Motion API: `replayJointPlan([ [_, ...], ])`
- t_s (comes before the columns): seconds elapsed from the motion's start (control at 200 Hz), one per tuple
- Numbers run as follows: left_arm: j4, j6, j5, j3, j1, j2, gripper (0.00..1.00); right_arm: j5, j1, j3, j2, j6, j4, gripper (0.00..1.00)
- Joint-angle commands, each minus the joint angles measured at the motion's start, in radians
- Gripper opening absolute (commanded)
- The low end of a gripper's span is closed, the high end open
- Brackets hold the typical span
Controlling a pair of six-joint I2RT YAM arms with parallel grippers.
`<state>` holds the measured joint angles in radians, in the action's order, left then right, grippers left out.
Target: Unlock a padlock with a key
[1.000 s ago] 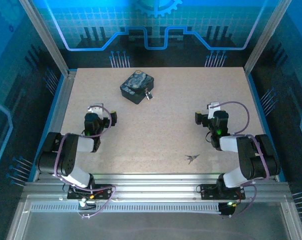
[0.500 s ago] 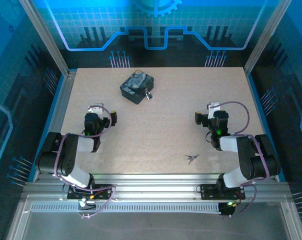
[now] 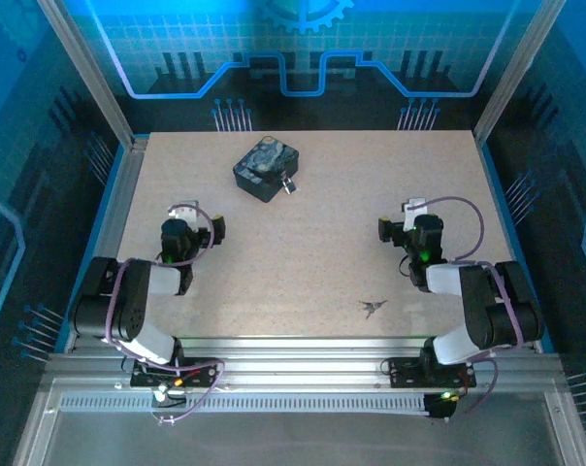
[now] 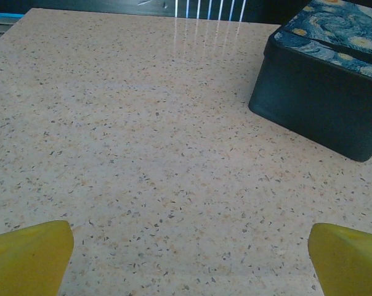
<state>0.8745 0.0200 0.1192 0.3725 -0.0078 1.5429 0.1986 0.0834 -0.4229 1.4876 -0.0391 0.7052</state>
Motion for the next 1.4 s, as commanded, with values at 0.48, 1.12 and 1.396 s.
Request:
replayJointPlan([
  [0.48, -1.084, 0.583, 0.232, 0.422, 0.014, -0.240, 0.99, 0.142, 0.226, -0.540, -0.124, -0.688, -1.513, 0.62],
  [1.12, -1.526, 0.557, 0.165, 0.650, -0.188, -0.124, 0.99, -0.038, 0.487, -0.321, -0.152, -1.094, -1.607, 0.48],
  [1.396, -1.528, 0.533, 0.172, 0.659, -0.208, -0.107, 0.99, -0.063, 0.488, -0.326, -0.079, -1.141, -1.528, 0.46],
])
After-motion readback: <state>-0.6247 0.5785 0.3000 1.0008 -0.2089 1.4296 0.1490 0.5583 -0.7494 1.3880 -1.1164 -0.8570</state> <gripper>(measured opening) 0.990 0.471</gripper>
